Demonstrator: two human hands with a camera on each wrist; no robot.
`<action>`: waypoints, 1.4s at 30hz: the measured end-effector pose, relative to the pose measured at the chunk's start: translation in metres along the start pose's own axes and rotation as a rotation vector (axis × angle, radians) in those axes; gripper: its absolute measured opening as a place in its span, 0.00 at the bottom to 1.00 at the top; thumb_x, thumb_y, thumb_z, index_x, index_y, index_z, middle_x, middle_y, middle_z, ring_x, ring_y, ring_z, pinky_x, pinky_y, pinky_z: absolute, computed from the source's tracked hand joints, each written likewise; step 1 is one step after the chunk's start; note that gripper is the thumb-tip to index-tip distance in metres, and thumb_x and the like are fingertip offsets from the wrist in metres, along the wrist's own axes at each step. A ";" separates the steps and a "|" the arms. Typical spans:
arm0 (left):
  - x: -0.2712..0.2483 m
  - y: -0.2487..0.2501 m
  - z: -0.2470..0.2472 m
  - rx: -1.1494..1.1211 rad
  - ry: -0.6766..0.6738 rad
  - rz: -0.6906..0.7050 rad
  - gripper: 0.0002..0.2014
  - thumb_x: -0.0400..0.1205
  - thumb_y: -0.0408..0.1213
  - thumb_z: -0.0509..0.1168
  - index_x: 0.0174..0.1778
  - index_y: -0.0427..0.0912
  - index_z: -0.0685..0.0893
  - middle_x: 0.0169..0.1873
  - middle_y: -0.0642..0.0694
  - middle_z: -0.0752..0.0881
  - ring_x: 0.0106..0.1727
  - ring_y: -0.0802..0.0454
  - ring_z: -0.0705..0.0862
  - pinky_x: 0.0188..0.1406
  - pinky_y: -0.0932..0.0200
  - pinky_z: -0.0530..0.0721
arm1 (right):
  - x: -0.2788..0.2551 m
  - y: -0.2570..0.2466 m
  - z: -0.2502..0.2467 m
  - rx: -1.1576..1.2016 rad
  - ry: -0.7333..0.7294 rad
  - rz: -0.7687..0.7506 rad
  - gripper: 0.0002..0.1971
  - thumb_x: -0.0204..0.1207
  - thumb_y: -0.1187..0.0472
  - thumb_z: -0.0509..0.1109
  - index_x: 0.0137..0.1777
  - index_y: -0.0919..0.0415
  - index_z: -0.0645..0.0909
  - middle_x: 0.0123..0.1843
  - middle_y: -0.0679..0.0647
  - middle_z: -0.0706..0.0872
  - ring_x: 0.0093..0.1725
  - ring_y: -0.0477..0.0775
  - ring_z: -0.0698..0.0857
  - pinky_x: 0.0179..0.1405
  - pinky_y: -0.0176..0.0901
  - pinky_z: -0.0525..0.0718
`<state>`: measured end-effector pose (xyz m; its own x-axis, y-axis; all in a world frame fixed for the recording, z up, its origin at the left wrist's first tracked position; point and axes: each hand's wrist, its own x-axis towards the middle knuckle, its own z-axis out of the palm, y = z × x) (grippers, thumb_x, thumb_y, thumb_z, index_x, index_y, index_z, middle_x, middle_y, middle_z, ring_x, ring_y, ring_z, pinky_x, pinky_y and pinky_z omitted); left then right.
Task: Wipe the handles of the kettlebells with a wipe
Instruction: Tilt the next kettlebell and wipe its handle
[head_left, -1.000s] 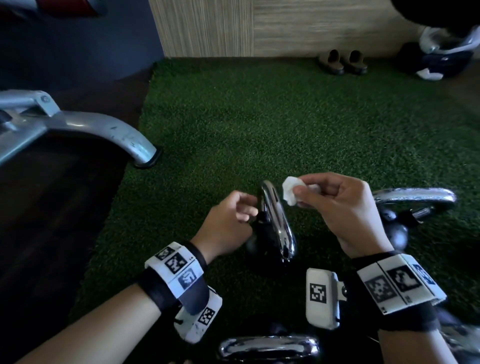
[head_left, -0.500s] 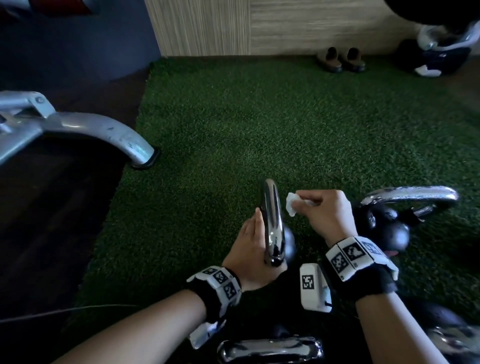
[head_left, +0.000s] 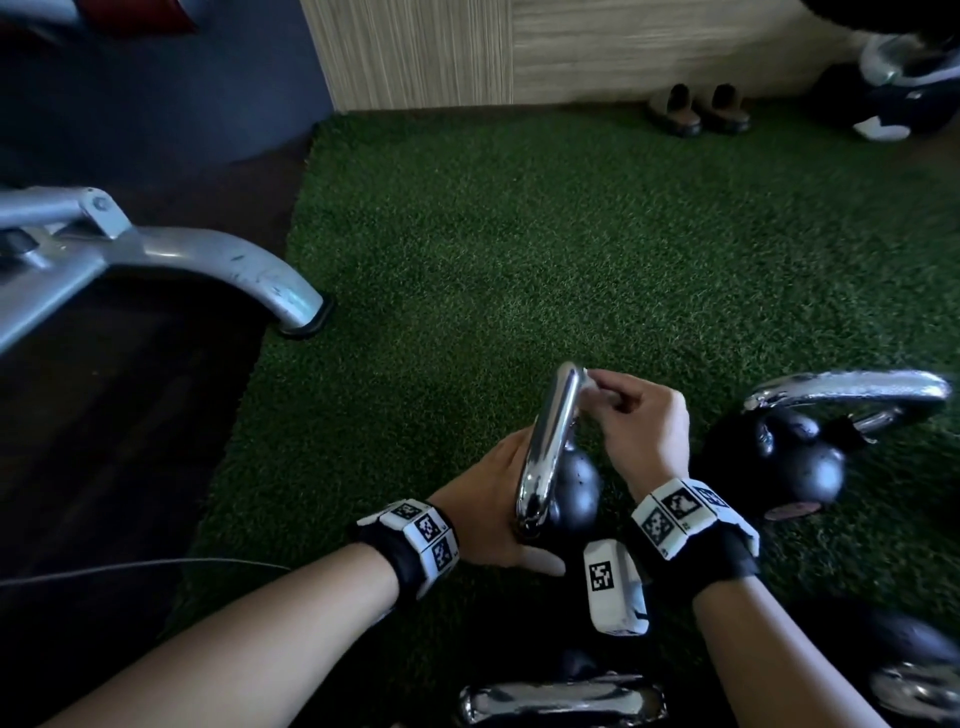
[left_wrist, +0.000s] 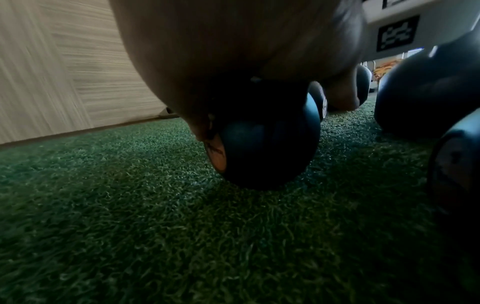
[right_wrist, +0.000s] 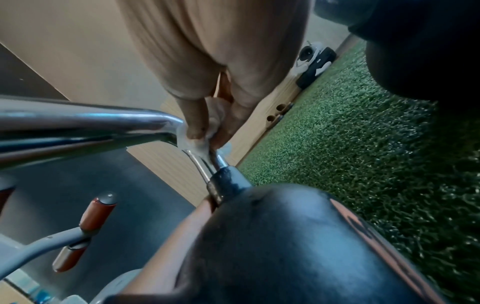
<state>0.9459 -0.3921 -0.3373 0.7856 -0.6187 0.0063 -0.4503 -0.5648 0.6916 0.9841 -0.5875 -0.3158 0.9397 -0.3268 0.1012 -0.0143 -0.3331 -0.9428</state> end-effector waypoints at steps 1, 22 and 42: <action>0.000 0.001 0.002 -0.021 0.031 -0.009 0.62 0.61 0.49 0.91 0.84 0.59 0.56 0.84 0.45 0.68 0.86 0.49 0.66 0.88 0.53 0.62 | 0.000 0.001 0.000 0.005 0.000 -0.009 0.12 0.72 0.58 0.85 0.55 0.53 0.94 0.44 0.43 0.94 0.44 0.41 0.93 0.48 0.40 0.91; 0.018 -0.025 0.011 -0.094 0.089 -0.107 0.47 0.67 0.58 0.85 0.81 0.57 0.70 0.73 0.54 0.81 0.75 0.57 0.80 0.79 0.50 0.78 | -0.008 -0.036 -0.019 -0.045 -0.224 -0.396 0.12 0.73 0.74 0.79 0.53 0.60 0.94 0.51 0.53 0.92 0.45 0.46 0.88 0.46 0.23 0.82; 0.043 -0.028 -0.004 0.090 -0.085 -0.144 0.43 0.72 0.62 0.77 0.83 0.65 0.68 0.83 0.62 0.69 0.83 0.60 0.67 0.86 0.56 0.65 | -0.025 -0.038 -0.023 0.124 -0.489 -0.080 0.10 0.63 0.67 0.88 0.42 0.55 0.94 0.41 0.51 0.95 0.42 0.54 0.94 0.52 0.58 0.92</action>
<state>0.9938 -0.4004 -0.3539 0.8074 -0.5702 -0.1519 -0.3751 -0.6946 0.6138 0.9528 -0.5869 -0.2749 0.9866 0.1574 0.0418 0.0767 -0.2227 -0.9719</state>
